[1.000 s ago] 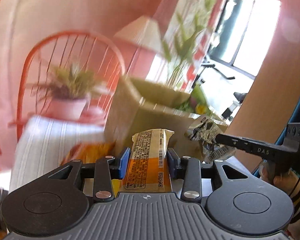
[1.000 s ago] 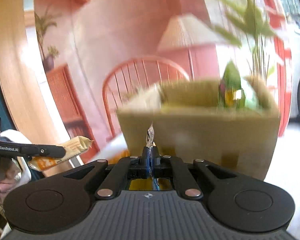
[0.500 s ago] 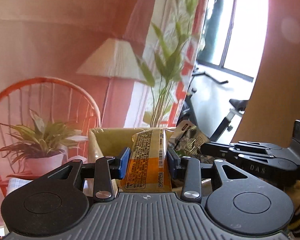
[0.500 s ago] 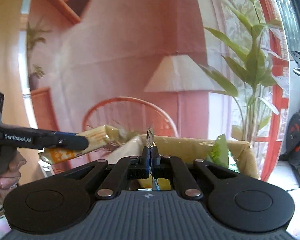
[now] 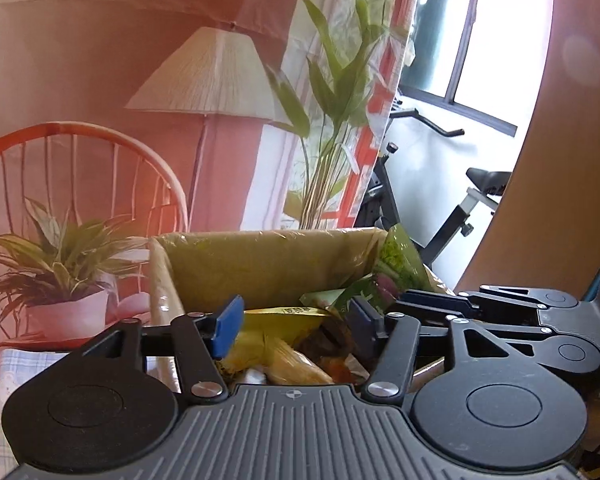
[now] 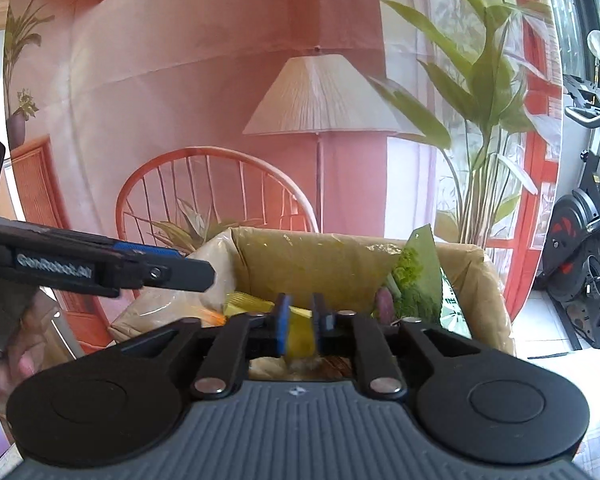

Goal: Organize snacks
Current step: 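Carry both held snacks over the box and open both grippers inside, then lower the left gripper to the orange corn-chip bag while the right gripper reaches the yellow chip bag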

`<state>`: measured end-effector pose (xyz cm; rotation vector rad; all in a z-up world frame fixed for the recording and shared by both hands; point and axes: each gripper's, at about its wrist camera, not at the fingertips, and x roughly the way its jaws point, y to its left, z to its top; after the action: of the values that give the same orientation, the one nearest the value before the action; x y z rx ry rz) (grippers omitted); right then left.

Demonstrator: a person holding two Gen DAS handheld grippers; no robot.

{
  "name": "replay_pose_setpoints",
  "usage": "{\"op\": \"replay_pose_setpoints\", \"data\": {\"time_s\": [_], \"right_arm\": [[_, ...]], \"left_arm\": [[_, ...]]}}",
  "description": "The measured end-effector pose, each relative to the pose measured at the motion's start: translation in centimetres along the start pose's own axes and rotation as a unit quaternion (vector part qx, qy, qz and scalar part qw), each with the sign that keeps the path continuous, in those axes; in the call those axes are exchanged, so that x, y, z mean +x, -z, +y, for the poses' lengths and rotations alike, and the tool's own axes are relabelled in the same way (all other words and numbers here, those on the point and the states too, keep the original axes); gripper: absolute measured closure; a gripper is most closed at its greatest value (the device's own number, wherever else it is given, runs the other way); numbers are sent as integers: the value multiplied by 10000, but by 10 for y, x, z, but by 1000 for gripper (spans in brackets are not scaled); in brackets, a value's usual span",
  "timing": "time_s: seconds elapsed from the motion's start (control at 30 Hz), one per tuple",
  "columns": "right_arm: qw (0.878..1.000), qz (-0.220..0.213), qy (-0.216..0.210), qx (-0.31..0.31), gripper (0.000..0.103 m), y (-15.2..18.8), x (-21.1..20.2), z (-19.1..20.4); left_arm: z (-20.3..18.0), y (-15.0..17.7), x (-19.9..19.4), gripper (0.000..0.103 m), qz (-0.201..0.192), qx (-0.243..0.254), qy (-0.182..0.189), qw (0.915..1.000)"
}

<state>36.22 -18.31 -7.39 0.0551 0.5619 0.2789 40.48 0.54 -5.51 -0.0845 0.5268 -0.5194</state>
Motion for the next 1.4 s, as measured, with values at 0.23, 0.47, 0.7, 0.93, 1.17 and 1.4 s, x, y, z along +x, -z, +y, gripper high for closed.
{"op": "replay_pose_setpoints", "data": {"time_s": [0.23,0.47,0.7,0.93,1.17,1.4], "right_arm": [[9998,-98,-109,105,75,8,-24,11],[9987,-109,-476,139,66,34,-49,38],[9952,403,-880,160,52,65,-29,67],[9874,1120,-1117,14,31,99,15,103],[9780,1669,-1000,746,25,111,61,99],[9643,2153,-878,1268,18,130,86,93]], "left_arm": [[19,10,-43,36,-59,-11,-74,10000],[53,40,-88,30,50,-51,-349,9994],[103,71,-90,24,355,-526,-721,9954],[124,91,-51,18,750,-570,-721,9929],[142,113,-8,18,1152,-520,-549,9905],[162,127,15,14,1366,-736,-388,9871]]}}
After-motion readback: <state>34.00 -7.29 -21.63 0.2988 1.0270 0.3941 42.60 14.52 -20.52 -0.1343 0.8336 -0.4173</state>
